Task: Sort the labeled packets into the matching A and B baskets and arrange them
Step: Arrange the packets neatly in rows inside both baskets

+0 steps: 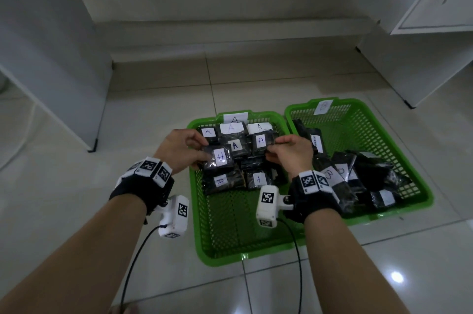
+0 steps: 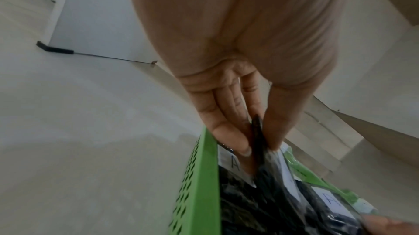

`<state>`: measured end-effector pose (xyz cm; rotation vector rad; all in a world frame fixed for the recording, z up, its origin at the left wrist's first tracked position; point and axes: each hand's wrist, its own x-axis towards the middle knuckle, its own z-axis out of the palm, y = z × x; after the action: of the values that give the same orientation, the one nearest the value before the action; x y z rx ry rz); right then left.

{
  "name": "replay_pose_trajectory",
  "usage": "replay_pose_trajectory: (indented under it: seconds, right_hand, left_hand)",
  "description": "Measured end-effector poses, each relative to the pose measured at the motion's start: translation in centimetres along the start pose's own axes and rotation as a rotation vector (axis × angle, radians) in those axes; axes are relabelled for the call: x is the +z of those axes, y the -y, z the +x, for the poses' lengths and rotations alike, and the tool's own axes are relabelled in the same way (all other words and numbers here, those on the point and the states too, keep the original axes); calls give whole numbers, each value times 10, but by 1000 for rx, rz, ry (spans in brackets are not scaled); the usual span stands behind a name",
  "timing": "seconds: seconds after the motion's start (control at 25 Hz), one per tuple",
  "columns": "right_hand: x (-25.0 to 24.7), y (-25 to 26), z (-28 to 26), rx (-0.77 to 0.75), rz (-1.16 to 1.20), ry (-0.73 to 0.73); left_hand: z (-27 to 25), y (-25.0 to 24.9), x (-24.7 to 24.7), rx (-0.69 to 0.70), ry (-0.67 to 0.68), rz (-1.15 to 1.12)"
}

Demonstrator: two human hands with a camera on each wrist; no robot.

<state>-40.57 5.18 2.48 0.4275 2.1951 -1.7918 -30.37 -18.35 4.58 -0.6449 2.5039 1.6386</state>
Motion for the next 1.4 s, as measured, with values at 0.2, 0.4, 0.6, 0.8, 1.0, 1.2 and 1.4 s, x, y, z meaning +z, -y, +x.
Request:
replay_pose_trajectory:
  seconds: [0.2, 0.4, 0.6, 0.8, 1.0, 1.2, 1.4]
  right_hand:
    - [-4, 2, -3, -2, 52, 19]
    - [-3, -5, -7, -38, 48, 67]
    - [-1, -8, -8, -119, -115, 51]
    - [1, -9, -12, -438, -502, -6]
    - [-9, 7, -26, -151, -345, 349]
    - [-38, 9, -26, 11, -50, 283]
    - [-77, 12, -10, 8, -175, -13]
  left_hand:
    - [1, -2, 3, 4, 88, 68]
    - [-2, -1, 25, 15, 133, 44]
    - [2, -1, 25, 1, 129, -11]
    - [3, 1, 27, -21, 78, -77]
    - [1, -9, 36, -39, 63, -242]
    - [9, -23, 60, 39, 102, -255]
    - [5, -23, 87, 170, 333, 332]
